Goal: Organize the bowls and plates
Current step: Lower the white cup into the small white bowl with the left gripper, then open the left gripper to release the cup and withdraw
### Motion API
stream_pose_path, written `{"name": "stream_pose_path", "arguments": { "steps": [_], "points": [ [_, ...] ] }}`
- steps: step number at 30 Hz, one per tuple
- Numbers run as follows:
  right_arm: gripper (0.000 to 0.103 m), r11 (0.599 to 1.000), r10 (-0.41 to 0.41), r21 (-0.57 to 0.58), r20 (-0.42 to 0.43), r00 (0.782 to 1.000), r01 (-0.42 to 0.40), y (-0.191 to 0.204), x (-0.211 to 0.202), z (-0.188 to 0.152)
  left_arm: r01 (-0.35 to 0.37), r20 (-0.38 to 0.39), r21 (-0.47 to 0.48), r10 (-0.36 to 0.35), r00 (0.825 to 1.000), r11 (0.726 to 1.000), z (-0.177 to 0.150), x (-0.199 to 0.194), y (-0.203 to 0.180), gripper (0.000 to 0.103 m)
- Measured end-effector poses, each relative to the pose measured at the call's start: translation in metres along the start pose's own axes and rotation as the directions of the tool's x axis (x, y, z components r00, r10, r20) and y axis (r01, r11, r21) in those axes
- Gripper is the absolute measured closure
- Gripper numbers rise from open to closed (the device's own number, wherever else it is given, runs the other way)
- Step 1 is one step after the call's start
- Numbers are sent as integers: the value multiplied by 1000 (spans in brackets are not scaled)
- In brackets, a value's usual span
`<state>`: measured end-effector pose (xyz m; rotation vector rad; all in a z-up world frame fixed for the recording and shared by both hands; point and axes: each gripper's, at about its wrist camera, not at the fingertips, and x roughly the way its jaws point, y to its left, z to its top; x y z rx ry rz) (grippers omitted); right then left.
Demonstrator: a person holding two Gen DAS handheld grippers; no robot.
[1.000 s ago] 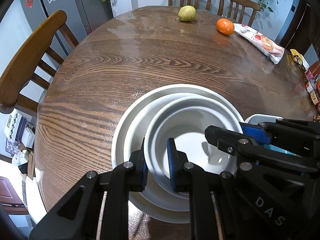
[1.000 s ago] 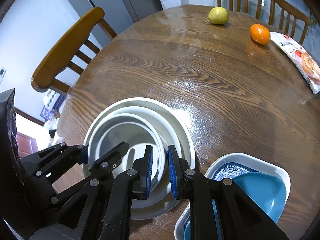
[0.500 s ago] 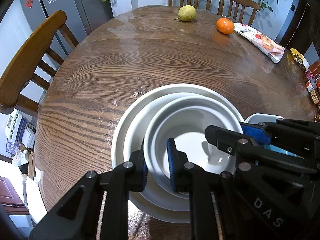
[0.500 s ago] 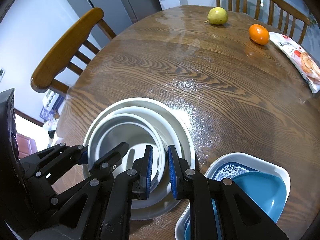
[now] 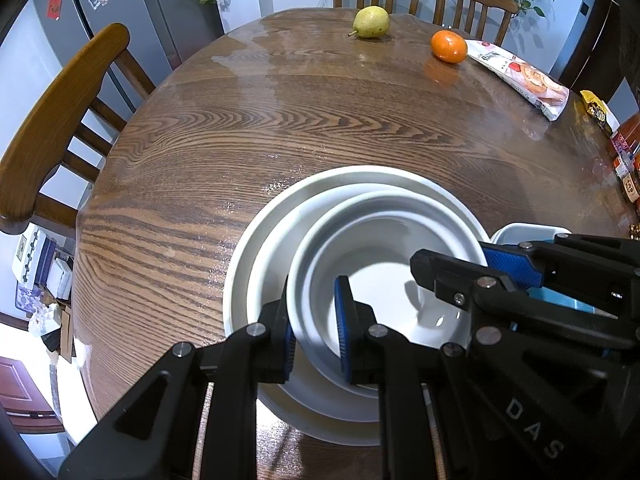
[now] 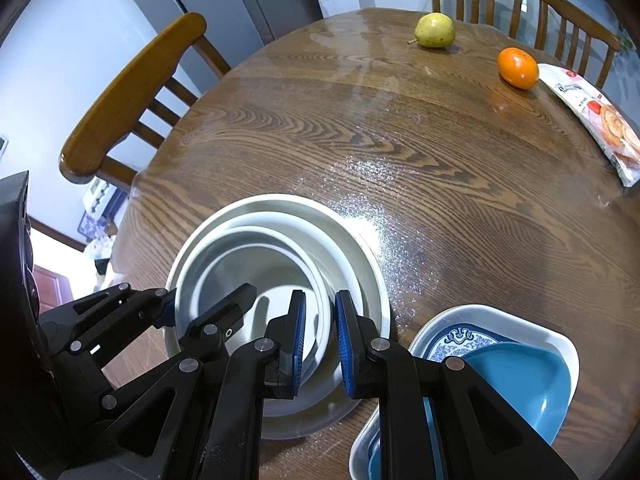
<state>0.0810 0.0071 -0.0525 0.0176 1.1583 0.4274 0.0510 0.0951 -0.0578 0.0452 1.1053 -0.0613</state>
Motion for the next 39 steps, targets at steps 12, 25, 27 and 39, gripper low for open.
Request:
{"name": "stream_pose_path", "arguments": {
  "steps": [12, 25, 27, 39],
  "points": [
    [85, 1000, -5, 9, -3, 1000, 5, 2, 0, -1, -1, -5, 1, 1, 1000, 1000, 0, 0, 0, 89],
    [85, 1000, -19, -3, 27, 999, 19, 7, -10, -2, 8, 0, -15, -8, 1000, 1000, 0, -2, 1, 86],
    [85, 1000, -17, -2, 30, 999, 18, 6, -11, -2, 8, 1, -15, -8, 1000, 1000, 1, -2, 1, 85],
    [85, 1000, -12, 5, 81, 997, 12, 6, -28, -3, 1, 68, -8, 0, 998, 1000, 4, -22, -1, 62]
  ]
}}
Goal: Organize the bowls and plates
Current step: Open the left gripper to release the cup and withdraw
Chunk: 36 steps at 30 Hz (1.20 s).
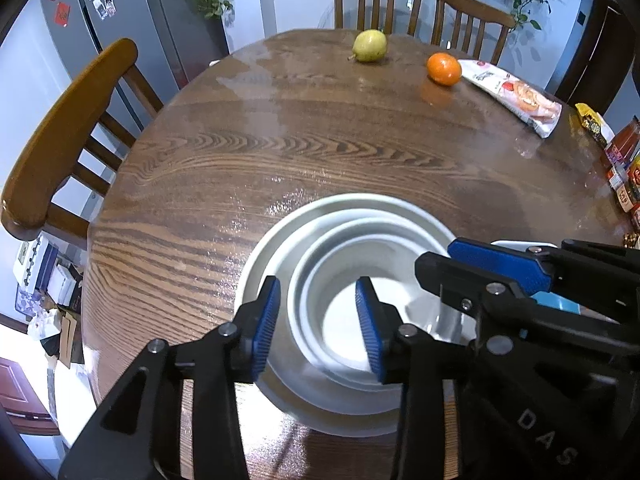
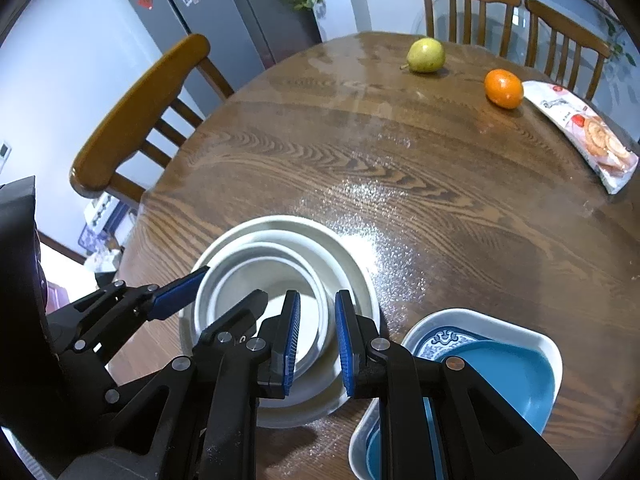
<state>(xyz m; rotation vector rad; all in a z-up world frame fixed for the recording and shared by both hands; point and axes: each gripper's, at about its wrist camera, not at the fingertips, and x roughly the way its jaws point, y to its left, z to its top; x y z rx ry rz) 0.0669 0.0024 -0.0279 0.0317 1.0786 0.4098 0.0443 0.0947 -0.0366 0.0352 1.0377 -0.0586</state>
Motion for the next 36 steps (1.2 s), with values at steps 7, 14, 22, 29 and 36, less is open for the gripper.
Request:
{"name": "stream_pose_path", "arguments": {
  "steps": [7, 14, 22, 29, 36],
  "points": [
    [59, 1000, -2, 5, 49, 999, 2, -3, -18, -2, -4, 43, -4, 4, 999, 1000, 3, -14, -1, 39],
    [43, 1000, 0, 8, 105, 995, -1, -6, -39, -7, -3, 67, -18, 4, 998, 1000, 2, -26, 3, 24],
    [38, 999, -38, 38, 115, 993, 34, -22, -50, -12, -18, 85, -43, 21, 996, 999, -3, -37, 14, 10],
    [38, 997, -67, 49, 112, 991, 62, -30, -54, -17, -12, 68, -79, 17, 998, 997, -8, -39, 31, 9],
    [38, 996, -85, 41, 96, 992, 81, -31, -50, -22, -7, 45, -166, 14, 999, 986, -17, -37, 65, 9]
  ]
}}
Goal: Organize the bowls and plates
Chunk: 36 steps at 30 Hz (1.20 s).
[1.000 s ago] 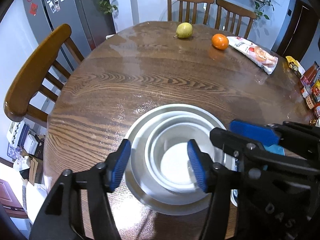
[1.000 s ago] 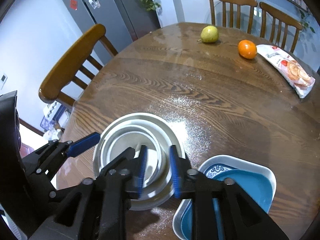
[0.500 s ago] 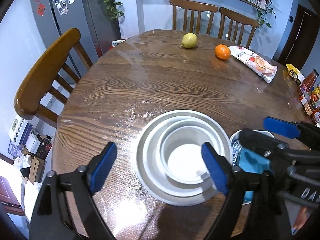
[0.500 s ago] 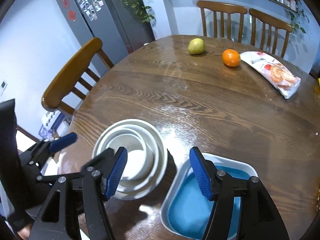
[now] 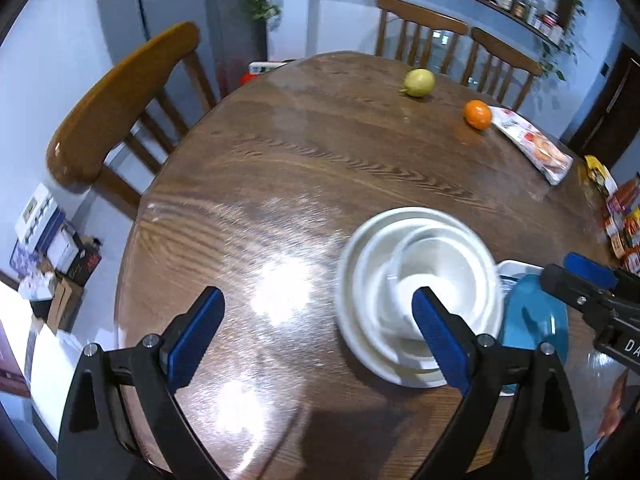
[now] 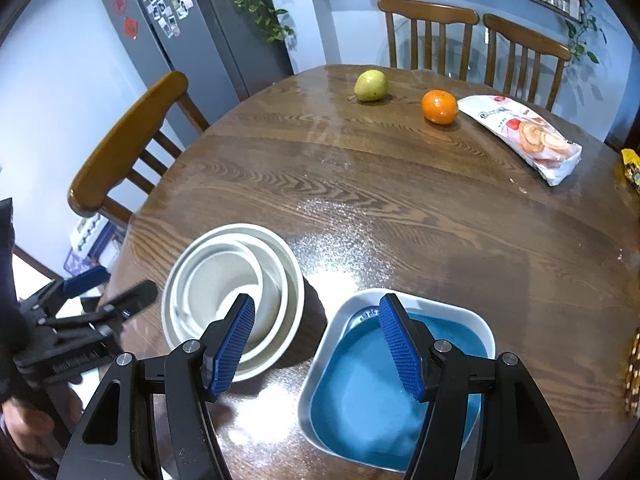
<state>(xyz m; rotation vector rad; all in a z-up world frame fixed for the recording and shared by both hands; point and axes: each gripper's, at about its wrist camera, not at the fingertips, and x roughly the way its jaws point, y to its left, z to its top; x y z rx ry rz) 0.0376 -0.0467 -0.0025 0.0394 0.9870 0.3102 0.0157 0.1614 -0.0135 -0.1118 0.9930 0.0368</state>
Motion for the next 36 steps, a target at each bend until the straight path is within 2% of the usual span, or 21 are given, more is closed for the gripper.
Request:
{"name": "stream_pose_path", "arguments": {
  "steps": [6, 9, 14, 23, 30, 36],
  "points": [
    [38, 997, -67, -43, -20, 998, 66, -3, 13, -2, -8, -57, -63, 5, 998, 998, -7, 17, 25, 9],
    [38, 999, -35, -28, -52, 998, 34, -8, 24, -1, 0, -91, -76, -7, 996, 997, -8, 27, 29, 9],
    [38, 998, -40, -41, -85, 996, 37, -7, 39, 1, 18, -124, -114, -32, 992, 993, -5, 37, 31, 9],
    [42, 999, -27, -40, -129, 991, 22, -11, 55, 8, -8, -136, -132, -10, 991, 991, 6, 43, 38, 10],
    [46, 999, 28, -11, -166, 986, -30, -17, 62, 14, -15, -162, -146, -9, 987, 989, 7, 50, 40, 10],
    [46, 998, 58, 11, -196, 979, -57, -20, 67, 16, 23, -190, -167, -55, 980, 986, 7, 54, 40, 11]
  ]
}}
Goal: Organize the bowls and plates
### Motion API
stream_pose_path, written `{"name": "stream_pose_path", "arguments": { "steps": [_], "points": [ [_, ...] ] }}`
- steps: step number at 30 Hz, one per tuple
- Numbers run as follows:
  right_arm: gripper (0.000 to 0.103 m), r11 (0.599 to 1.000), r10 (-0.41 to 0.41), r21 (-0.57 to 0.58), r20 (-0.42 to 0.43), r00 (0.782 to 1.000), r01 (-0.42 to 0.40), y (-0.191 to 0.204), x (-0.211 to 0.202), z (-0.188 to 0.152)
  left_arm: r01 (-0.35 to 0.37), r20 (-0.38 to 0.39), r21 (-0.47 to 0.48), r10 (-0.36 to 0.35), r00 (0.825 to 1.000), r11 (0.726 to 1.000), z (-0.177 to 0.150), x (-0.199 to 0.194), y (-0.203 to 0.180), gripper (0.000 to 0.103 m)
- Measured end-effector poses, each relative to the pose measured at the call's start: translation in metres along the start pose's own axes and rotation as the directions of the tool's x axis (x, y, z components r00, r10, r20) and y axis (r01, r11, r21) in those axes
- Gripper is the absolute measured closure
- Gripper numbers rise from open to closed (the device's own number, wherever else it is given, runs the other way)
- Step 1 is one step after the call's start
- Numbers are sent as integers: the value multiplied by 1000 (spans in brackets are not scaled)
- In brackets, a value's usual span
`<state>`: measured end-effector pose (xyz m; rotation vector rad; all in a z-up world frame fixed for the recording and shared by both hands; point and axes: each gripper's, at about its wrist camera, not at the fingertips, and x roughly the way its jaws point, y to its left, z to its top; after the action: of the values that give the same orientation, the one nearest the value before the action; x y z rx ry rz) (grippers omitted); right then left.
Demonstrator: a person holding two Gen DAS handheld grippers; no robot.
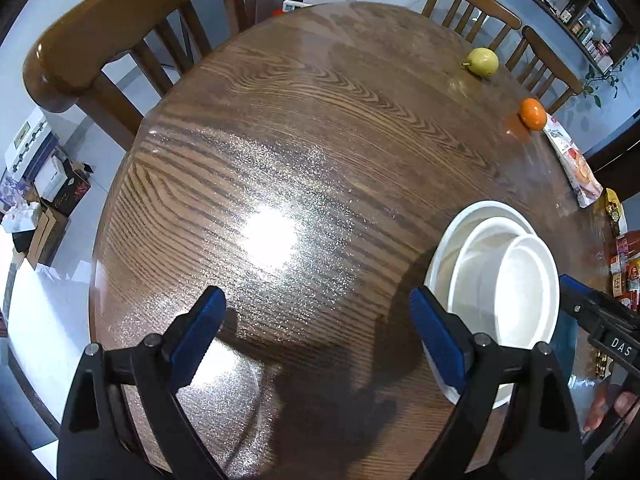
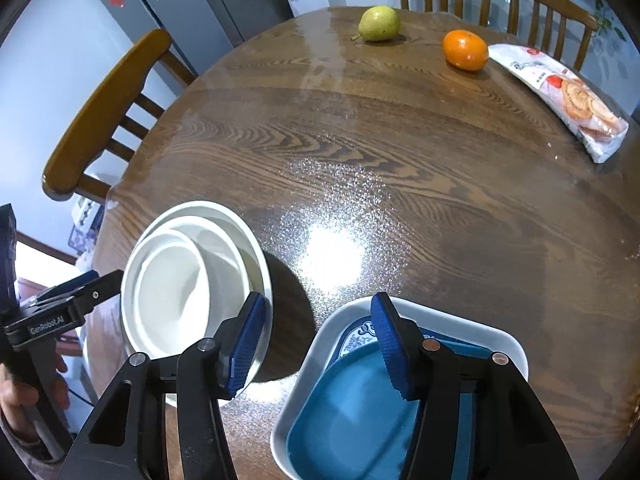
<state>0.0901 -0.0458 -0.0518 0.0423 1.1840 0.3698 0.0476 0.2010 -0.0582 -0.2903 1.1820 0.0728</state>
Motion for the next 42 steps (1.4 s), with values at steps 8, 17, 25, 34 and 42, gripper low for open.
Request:
{"name": "stream_pose_path", "arguments": {
  "steps": [8, 17, 25, 34, 42],
  "points": [
    [51, 1000, 2, -20, -44, 999, -3, 5, 11, 3, 57, -33, -40, -59, 998, 998, 3, -2, 6, 15],
    [51, 1000, 13, -19, -51, 999, -14, 4, 14, 4, 73, -26, -16, -74, 997, 997, 1, -10, 0, 15],
    [52, 999, -7, -53, -52, 999, 4, 9, 15, 7, 28, -56, 42, -25, 998, 999, -2, 6, -13, 18],
    [78, 993, 2, -121, -57, 998, -9, 22, 17, 10, 72, -46, 39, -71, 996, 997, -5, 5, -17, 37],
    [88, 992, 37, -121, -51, 998, -43, 25, 18, 9, 80, -14, 42, -79, 997, 996, -9, 2, -24, 50]
  ]
}}
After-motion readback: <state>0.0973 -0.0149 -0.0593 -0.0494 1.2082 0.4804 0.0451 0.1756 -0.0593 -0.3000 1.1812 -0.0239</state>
